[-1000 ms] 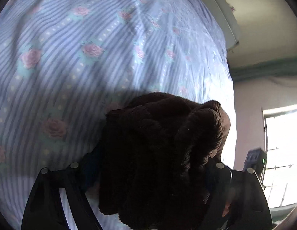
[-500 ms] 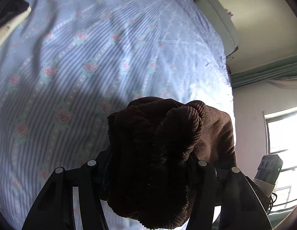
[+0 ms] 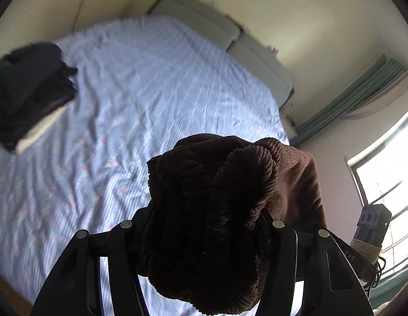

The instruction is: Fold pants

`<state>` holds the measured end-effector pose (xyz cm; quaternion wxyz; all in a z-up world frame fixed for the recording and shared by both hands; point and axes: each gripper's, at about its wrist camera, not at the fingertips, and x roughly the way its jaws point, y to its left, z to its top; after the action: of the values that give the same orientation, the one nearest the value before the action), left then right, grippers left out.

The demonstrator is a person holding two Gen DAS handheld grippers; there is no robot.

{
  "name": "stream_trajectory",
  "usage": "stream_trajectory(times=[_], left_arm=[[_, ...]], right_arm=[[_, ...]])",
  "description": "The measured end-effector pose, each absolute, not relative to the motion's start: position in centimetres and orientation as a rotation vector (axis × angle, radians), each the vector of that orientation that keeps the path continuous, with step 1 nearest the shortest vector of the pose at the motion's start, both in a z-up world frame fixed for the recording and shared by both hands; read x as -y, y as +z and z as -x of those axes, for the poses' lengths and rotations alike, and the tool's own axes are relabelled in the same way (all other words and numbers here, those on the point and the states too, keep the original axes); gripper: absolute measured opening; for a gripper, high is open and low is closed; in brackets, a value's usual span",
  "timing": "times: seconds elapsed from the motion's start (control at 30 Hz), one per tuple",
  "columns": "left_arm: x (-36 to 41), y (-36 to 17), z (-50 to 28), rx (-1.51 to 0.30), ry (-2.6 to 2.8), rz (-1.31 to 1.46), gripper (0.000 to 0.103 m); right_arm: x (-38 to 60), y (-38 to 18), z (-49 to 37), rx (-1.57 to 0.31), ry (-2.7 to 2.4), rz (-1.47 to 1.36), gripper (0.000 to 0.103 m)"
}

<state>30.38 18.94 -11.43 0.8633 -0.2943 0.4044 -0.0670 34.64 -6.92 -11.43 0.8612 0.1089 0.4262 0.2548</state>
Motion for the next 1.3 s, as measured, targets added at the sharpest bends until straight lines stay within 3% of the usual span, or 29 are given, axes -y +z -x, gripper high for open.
stream_trajectory(times=[0.33, 0.67, 1.0, 1.3], left_arm=[[-21.8, -4.1, -17.3, -0.687, -0.044, 0.649, 0.056], [-33.2, -3.0, -8.2, -0.635, -0.017, 0.679, 0.056], [-45.8, -2.4, -5.9, -0.655, -0.025, 0.708, 0.056], [-51.5, -1.2, -7.8, -0.637, 0.026, 0.674, 0.056]], right_arm=[[4.3, -4.5, -26.0, -0.782, 0.684, -0.209, 0.038], [-5.8, -2.6, -19.2, -0.786, 0.752, -0.190, 0.038], [-16.7, -1.5, -14.4, -0.790, 0.731, -0.224, 0.038], [-22.5, -1.8, -18.3, -0.771, 0.798, -0.209, 0.038]])
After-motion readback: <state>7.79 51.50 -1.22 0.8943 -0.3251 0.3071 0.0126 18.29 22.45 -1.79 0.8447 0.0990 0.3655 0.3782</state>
